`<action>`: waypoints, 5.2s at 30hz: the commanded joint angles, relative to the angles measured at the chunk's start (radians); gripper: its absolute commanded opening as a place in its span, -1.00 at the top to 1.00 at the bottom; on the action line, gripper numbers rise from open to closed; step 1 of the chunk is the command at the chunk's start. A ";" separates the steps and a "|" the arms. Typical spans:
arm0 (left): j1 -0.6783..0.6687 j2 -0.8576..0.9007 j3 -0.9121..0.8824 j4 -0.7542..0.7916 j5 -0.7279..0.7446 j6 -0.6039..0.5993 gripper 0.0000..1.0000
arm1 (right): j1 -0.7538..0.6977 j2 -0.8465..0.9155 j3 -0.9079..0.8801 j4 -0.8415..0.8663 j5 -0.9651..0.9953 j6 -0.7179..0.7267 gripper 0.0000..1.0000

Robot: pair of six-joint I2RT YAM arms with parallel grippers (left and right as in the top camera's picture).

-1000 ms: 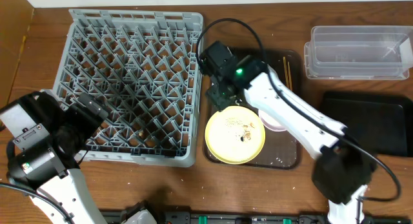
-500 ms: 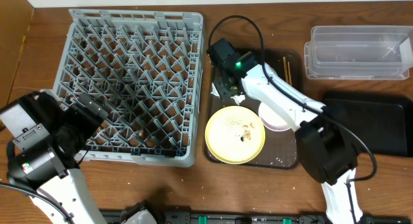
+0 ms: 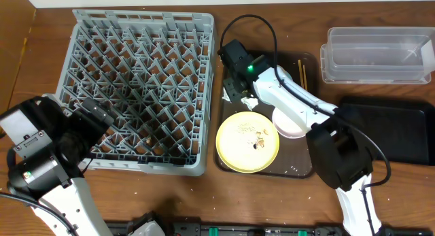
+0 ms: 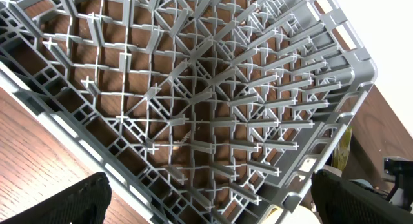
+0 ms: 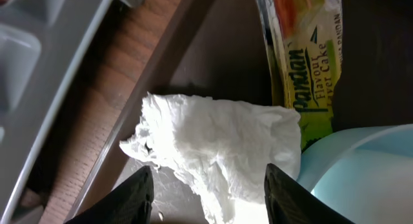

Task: Sort waste into correct bins and load items into the dishwasher
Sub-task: 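Carry the tissue to the clear plastic bin and release it, then grasp the yellow snack wrapper on the tray with the right gripper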

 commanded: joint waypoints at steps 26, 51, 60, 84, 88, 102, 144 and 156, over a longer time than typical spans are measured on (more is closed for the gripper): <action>0.006 -0.003 0.021 0.001 0.013 0.013 -0.99 | 0.004 -0.108 -0.065 0.017 0.006 0.089 0.98; 0.006 -0.003 0.021 0.001 0.013 0.013 -1.00 | -0.642 -0.393 -0.024 -0.113 0.097 0.236 0.97; 0.006 -0.003 0.021 0.001 0.013 0.013 -1.00 | -0.775 -0.312 -0.024 -0.019 0.082 0.098 -0.03; 0.006 -0.003 0.021 0.001 0.013 0.013 -1.00 | -0.235 -0.320 -0.008 0.203 -0.248 -0.055 -0.50; 0.006 -0.003 0.021 0.001 0.013 0.013 -1.00 | -0.205 -0.209 0.101 0.137 -0.247 -0.001 -0.51; 0.006 -0.003 0.021 0.001 0.013 0.013 -1.00 | -0.081 0.042 0.238 0.053 -0.129 0.140 0.08; 0.006 -0.003 0.021 0.001 0.012 0.013 -1.00 | -0.136 0.118 0.266 -0.237 0.019 0.178 0.42; 0.006 -0.003 0.021 0.001 0.013 0.013 -1.00 | -0.095 0.168 0.283 -0.076 -0.004 0.069 -0.35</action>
